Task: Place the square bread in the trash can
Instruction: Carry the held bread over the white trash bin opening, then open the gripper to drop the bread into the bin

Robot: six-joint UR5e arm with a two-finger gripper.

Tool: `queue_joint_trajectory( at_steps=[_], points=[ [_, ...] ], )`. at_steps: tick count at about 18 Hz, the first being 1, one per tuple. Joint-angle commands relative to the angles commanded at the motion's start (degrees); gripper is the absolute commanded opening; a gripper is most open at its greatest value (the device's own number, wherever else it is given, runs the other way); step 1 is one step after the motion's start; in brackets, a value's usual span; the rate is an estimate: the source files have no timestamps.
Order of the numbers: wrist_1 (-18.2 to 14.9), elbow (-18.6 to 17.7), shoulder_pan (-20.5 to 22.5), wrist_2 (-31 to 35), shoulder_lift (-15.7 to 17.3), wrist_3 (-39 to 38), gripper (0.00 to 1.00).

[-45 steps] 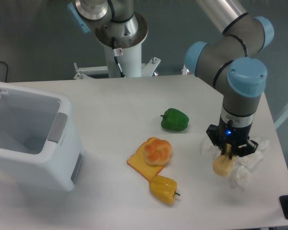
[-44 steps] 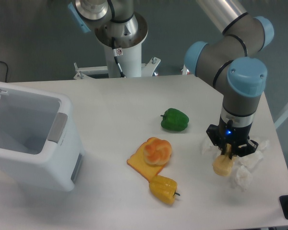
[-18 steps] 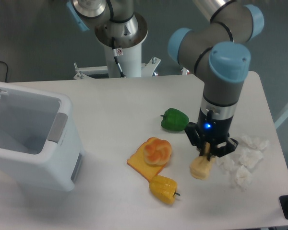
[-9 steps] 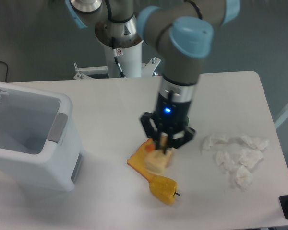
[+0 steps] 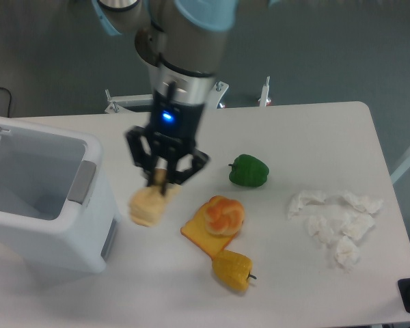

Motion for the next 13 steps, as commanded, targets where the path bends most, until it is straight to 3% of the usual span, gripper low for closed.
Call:
queue_joint_trajectory(
  at_steps=[7, 10, 13],
  points=[
    [0.35, 0.09, -5.54, 0.09, 1.14, -6.07, 0.35],
    [0.44, 0.09, -7.74, 0.09, 1.15, -7.22, 0.43],
    [0.44, 0.0, -9.23, 0.09, 0.8, -7.4, 0.61]
  ],
)
